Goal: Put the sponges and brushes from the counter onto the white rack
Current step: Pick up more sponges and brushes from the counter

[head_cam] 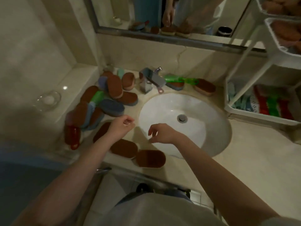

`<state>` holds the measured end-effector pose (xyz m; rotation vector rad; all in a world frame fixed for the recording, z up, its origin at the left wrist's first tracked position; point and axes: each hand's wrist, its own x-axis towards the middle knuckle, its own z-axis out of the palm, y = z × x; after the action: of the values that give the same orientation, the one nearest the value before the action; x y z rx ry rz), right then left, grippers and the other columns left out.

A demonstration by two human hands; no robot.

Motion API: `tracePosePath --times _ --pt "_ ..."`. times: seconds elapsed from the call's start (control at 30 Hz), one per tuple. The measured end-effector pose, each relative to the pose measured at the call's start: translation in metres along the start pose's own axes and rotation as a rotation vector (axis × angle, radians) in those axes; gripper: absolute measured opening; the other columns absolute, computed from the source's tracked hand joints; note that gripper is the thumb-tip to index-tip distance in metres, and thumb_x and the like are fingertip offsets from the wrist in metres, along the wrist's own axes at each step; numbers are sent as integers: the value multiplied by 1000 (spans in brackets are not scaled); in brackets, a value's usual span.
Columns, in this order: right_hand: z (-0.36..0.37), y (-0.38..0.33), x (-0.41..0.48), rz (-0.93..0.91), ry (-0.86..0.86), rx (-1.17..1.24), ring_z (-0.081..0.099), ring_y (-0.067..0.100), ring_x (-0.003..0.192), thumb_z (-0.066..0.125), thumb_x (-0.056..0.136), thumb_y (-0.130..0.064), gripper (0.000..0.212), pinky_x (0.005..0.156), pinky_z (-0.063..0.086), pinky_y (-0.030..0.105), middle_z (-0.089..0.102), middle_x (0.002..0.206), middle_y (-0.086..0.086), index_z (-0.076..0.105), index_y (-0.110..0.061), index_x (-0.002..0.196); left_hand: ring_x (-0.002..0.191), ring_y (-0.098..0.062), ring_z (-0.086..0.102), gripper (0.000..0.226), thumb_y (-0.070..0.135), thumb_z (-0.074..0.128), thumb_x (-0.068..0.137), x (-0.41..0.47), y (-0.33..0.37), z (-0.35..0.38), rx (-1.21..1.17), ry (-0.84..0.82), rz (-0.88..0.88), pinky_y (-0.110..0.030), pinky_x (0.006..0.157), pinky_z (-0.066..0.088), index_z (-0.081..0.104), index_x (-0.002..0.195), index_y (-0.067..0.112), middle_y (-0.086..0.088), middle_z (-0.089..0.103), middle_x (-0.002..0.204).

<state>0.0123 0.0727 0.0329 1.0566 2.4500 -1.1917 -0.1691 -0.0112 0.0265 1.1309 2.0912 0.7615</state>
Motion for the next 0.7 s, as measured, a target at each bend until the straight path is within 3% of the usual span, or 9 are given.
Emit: tracePosePath --times 0.1,0.23,0.37,0.57,0.7 --pt "22 -13 4 -18 -129 -92 54 21 103 77 74 -38 56 87 44 31 58 119 4 54 -18 121 109 -14 51 33 20 72 79 -17 -37 -7 91 -89 6 -25 88 40 62 110 15 3 56 108" --pt "43 -12 -2 -62 -200 -244 42 24 118 80 67 -46 82 97 43 40 42 131 2 37 -26 134 129 -16 37 59 31 78 72 -29 -65 -6 199 -248 17 -34 107 36 53 125 25 2 48 133" --pt "63 -2 -5 -104 -213 -442 39 27 122 82 63 -46 92 97 43 44 35 136 4 29 -25 136 136 -17 28 81 38 80 68 -35 -74 0 383 -364 90 -37 113 27 41 138 25 3 36 145" --pt "72 9 -5 -101 -142 -436 45 27 117 80 68 -40 87 93 47 43 42 132 6 30 -21 137 133 -24 29 82 34 72 73 -37 -78 12 591 -355 124 -38 112 27 30 143 24 -2 35 144" --pt "52 13 -3 -62 -87 -284 52 26 112 78 71 -38 76 92 48 39 50 124 5 40 -22 134 126 -22 37 77 34 76 70 -33 -70 11 401 -254 81 -41 106 36 38 136 24 -1 41 134"
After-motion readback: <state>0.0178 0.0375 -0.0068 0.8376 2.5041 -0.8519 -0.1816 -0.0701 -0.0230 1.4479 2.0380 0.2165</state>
